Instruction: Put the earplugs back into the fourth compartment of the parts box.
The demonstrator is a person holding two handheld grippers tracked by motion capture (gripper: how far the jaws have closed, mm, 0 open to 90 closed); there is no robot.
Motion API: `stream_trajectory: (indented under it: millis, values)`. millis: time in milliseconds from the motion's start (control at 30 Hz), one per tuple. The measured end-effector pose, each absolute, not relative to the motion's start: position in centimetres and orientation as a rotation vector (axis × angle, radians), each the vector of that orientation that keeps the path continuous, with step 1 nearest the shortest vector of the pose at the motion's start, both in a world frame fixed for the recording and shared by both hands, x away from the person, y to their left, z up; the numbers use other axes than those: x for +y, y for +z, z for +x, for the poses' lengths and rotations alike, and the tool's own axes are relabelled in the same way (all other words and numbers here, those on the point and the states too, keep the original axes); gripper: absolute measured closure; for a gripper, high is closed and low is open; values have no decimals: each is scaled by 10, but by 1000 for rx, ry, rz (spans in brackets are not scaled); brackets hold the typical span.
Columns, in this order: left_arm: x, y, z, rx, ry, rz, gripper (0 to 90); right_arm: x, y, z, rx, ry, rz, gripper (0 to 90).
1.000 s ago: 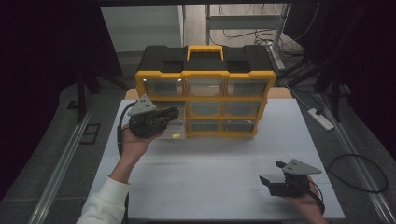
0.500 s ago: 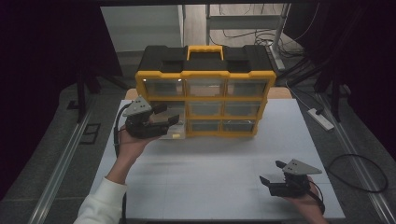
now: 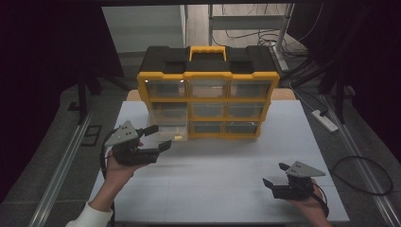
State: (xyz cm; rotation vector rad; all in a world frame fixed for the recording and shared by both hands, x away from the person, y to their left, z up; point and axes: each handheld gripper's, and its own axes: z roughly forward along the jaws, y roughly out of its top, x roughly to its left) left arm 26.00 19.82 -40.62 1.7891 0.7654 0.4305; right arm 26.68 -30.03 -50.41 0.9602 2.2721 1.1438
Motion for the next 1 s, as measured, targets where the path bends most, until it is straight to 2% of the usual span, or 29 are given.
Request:
stream_trajectory:
  millis: [233, 567, 1000]
  values:
    - [194, -442, 244, 769, 395, 1828, 277, -301, -504, 266, 2268, 1149, 962, 150]
    - [190, -486, 243, 841, 338, 1917, 265, -301, -503, 265, 2262, 1164, 949, 150]
    - [184, -504, 244, 853, 337, 1984, 260, -302, -501, 264, 2261, 1179, 928, 150]
